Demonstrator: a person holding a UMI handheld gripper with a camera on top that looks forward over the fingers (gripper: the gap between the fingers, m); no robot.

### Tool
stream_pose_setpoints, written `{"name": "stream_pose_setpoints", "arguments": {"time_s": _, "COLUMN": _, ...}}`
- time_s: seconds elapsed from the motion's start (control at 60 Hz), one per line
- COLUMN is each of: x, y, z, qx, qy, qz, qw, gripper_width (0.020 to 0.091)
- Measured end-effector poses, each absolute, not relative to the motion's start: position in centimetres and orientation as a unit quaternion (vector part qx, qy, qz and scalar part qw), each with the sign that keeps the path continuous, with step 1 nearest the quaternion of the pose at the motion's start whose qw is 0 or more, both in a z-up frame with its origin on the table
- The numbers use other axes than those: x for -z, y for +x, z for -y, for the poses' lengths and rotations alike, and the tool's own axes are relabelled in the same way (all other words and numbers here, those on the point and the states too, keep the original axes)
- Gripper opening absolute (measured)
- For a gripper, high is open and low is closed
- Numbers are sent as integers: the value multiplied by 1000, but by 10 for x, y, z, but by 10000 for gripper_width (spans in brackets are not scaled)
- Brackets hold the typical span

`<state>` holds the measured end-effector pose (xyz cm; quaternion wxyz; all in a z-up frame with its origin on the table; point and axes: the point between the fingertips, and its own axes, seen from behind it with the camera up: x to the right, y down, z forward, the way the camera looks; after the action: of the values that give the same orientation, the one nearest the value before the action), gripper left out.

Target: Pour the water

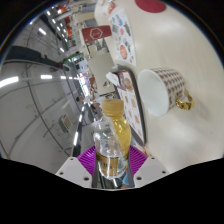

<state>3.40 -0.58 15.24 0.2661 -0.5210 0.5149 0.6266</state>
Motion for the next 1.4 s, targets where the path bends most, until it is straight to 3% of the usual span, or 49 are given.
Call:
{"name": "stream_pose_setpoints", "arguments": {"time_s": 0.233, "x": -207, "y": 98, "z": 7, "qx": -421, "qy": -717, "qz": -317, "qw": 457, "gripper_width": 408}}
{"name": "stream_pose_setpoints", "arguments": {"time_s": 0.417, "x": -233, "y": 221, "z": 21, "qx": -160, "qy": -778, "qz": -182, "qw": 580, "gripper_width": 410}}
{"name": "stream_pose_setpoints", "arguments": {"time_s": 0.583, "x": -165, "y": 303, "z": 37, "qx": 8, "qy": -820, "qz": -107, "qw": 562, "gripper_width": 409}}
{"name": "stream_pose_setpoints", "arguments": {"time_s": 0.65, "x": -127, "y": 321, "z": 44, "qx": 40, "qy": -833, "qz": -89, "qw": 544, "gripper_width": 407}}
{"name": "stream_pose_setpoints", "arguments": {"time_s": 0.817, "x": -73, "y": 338, "z": 52, "qx": 50, "qy": -848, "qz": -76, "qw": 522, "gripper_width": 407}}
{"name": "stream_pose_setpoints", "arguments": {"time_s": 1.0, "x": -45, "y": 347, "z": 63, "qx": 48, "qy": -850, "qz": -68, "qw": 520, "gripper_width": 424}}
{"name": "stream_pose_setpoints", "arguments": {"time_s": 1.25, "x": -44, "y": 344, "z": 68, "qx": 52, "qy": -840, "qz": -66, "qw": 536, "gripper_width": 487}}
{"name": "stream_pose_setpoints", "arguments": {"time_s": 1.317, "x": -41, "y": 346, "z": 71, "qx": 55, "qy": -847, "qz": -71, "qw": 524, "gripper_width": 534}}
{"name": "stream_pose_setpoints", "arguments": {"time_s": 1.4, "x": -38, "y": 348, "z": 78, "qx": 63, "qy": -859, "qz": -78, "qw": 503, "gripper_width": 653}}
